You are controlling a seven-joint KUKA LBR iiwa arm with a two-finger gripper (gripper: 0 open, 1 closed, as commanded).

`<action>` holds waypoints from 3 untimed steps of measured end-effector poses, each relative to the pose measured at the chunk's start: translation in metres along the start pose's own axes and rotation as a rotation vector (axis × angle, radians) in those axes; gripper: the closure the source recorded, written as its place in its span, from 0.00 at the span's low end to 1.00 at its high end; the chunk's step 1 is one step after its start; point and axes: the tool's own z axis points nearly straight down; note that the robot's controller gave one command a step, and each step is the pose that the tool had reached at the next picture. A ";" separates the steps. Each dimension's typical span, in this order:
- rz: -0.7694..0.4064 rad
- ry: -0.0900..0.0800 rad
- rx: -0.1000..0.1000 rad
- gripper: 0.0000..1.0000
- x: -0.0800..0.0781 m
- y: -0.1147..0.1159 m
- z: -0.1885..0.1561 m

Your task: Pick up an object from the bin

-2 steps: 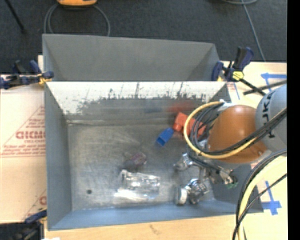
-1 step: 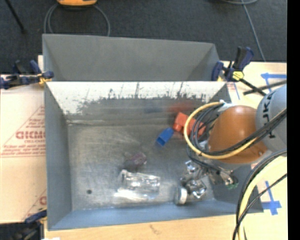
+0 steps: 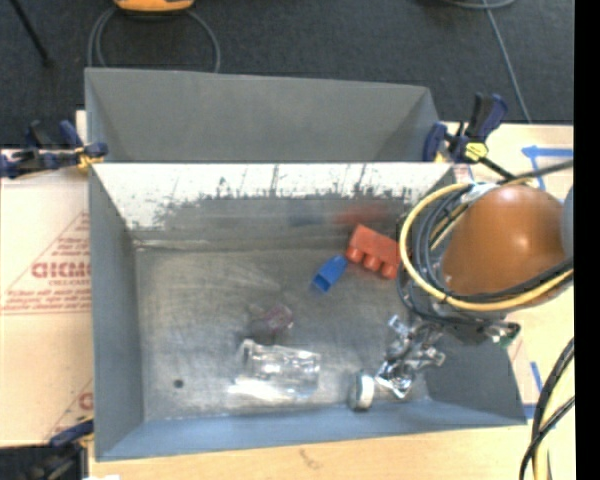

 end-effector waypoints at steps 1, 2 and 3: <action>-0.022 -0.001 0.004 1.00 0.020 -0.016 -0.119; -0.022 0.002 -0.005 0.00 0.019 -0.014 -0.115; 0.155 0.004 -0.010 0.00 -0.044 0.014 0.002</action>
Offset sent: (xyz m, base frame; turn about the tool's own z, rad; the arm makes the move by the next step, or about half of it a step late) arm -0.0051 -0.0230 0.1146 -0.0268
